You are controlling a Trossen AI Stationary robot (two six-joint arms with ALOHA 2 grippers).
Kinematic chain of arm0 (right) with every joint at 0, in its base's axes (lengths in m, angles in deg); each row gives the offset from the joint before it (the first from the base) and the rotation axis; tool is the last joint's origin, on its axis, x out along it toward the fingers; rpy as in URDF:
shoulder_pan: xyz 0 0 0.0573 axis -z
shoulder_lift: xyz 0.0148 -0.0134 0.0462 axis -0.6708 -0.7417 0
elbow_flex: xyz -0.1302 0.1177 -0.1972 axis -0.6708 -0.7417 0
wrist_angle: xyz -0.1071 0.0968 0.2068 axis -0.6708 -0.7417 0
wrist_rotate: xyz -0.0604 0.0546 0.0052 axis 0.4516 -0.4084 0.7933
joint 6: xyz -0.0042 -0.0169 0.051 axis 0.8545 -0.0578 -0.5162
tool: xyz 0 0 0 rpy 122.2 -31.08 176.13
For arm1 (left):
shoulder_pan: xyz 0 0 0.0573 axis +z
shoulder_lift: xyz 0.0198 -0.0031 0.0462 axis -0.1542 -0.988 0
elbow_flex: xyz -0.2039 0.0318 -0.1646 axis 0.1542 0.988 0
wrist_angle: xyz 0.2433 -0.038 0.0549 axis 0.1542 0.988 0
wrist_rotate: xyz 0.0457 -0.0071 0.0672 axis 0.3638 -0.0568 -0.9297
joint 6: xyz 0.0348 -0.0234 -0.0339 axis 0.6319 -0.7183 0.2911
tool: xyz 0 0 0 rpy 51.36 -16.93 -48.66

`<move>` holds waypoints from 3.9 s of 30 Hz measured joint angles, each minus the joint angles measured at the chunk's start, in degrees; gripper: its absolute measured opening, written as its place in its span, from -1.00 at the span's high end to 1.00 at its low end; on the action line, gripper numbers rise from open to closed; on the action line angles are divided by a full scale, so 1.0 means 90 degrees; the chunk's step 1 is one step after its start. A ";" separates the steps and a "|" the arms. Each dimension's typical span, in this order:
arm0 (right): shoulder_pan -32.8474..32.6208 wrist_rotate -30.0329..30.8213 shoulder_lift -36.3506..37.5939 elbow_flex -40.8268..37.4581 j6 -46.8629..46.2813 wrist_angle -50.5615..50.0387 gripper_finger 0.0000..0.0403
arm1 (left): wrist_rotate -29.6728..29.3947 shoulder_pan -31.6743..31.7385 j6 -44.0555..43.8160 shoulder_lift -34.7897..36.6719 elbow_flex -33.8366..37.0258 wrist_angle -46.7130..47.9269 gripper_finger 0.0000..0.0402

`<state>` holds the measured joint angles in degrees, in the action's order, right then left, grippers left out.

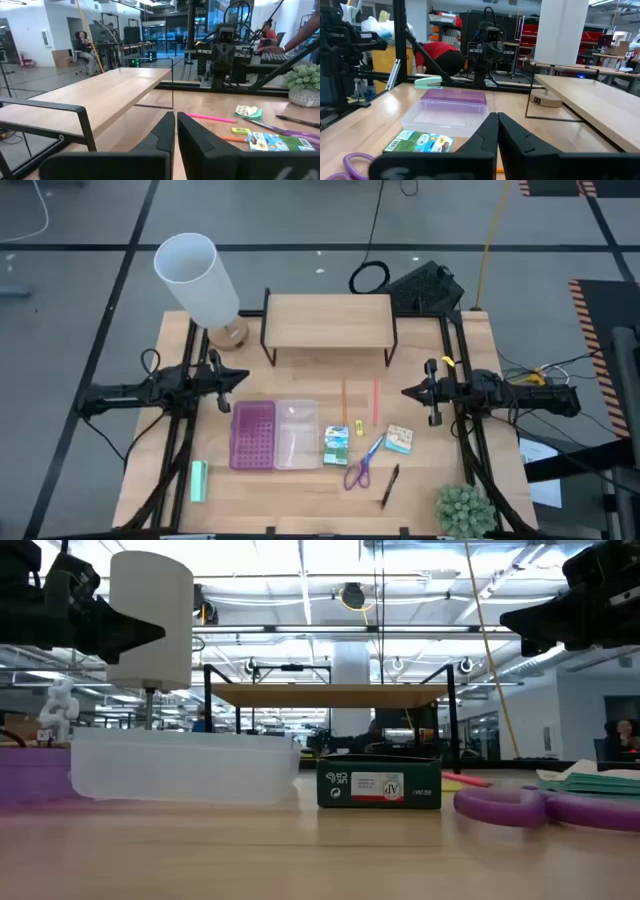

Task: Pack school essentials

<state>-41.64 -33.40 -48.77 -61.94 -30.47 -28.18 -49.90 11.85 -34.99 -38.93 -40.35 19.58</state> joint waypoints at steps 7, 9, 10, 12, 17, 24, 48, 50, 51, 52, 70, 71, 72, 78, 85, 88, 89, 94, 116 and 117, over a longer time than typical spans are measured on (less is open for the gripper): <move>-0.0002 0.0000 0.0000 0.0000 0.0001 0.0000 1.00 | 0.0001 -0.0001 0.0001 0.0000 -0.0001 0.0000 0.88; 0.0000 -0.0001 0.0000 0.0000 0.0001 0.0000 1.00 | 0.0000 0.0000 0.0000 0.0000 0.0000 0.0000 0.88; -0.0002 0.0000 0.0000 0.0000 0.0000 0.0000 1.00 | 0.0002 -0.0001 0.0001 0.0000 -0.0001 0.0000 0.88; -0.0001 -0.0001 0.0000 -0.0001 0.0001 0.0000 1.00 | 0.0000 -0.0001 0.0000 0.0000 -0.0002 0.0000 0.88; -0.0002 -0.0001 -0.0001 0.0000 0.0001 0.0000 1.00 | 0.0002 -0.0001 0.0000 0.0000 -0.0001 0.0000 0.88; 0.0000 0.0001 0.0001 0.0001 0.0001 0.0000 1.00 | 0.0000 -0.0002 0.0001 0.0000 -0.0001 0.0000 0.88; -0.0002 -0.0001 0.0000 0.0001 0.0001 0.0000 1.00 | 0.0000 -0.0001 0.0000 0.0000 -0.0001 0.0000 0.88; -0.0002 -0.0001 0.0001 -0.0001 0.0001 0.0000 1.00 | 0.0001 -0.0002 0.0002 0.0000 -0.0002 0.0000 0.88; -0.0002 0.0001 0.0001 -0.0001 0.0001 0.0000 1.00 | 0.0002 0.0000 0.0000 0.0000 0.0000 0.0000 0.88; 0.0000 -0.0001 0.0001 0.0001 0.0001 0.0000 1.00 | 0.0000 0.0000 0.0000 0.0000 -0.0002 0.0000 0.88; -0.0001 0.0000 0.0000 0.0000 0.0001 0.0000 1.00 | 0.0000 -0.0001 0.0001 0.0000 -0.0002 0.0000 0.88; -0.0001 0.0000 -0.0001 0.0000 0.0001 0.0000 1.00 | 0.0001 -0.0002 0.0001 0.0000 0.0000 0.0000 0.88; -0.0002 0.0001 -0.0001 0.0001 0.0001 0.0000 1.00 | 0.0001 0.0000 0.0000 0.0000 0.0000 0.0000 0.88; 0.0000 0.0001 -0.0001 0.0000 -0.0001 0.0000 1.00 | 0.0002 -0.0001 0.0001 0.0000 -0.0002 0.0001 0.88; -0.0002 0.0001 0.0001 0.0000 0.0001 0.0000 1.00 | 0.0000 -0.0001 0.0001 0.0000 0.0000 0.0000 0.88; -0.0002 0.0001 0.0000 0.0000 0.0001 0.0002 1.00 | 0.0001 0.0000 0.0000 0.0000 0.0000 0.0000 0.88; -0.0002 0.0001 0.0001 0.0001 0.0001 0.0002 1.00 | 0.0000 0.0000 0.0001 0.0000 -0.0001 0.0000 0.88; -0.0001 -0.0001 0.0000 0.0001 0.0001 0.0002 1.00 | 0.0000 0.0000 0.0000 0.0000 -0.0001 0.0001 0.88; -0.0024 -0.0035 -0.0039 0.0304 -0.0365 -0.0101 1.00 | 0.0001 0.0000 0.0000 0.0000 -0.0001 0.0000 0.88; -0.0024 -0.0033 -0.0075 0.0424 -0.0354 -0.0312 1.00 | 0.0001 -0.0001 0.0001 0.0000 -0.0001 0.0000 0.88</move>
<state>-41.85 -33.70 -49.45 -58.13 -33.66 -30.98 -49.89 11.84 -34.98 -38.93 -40.36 19.58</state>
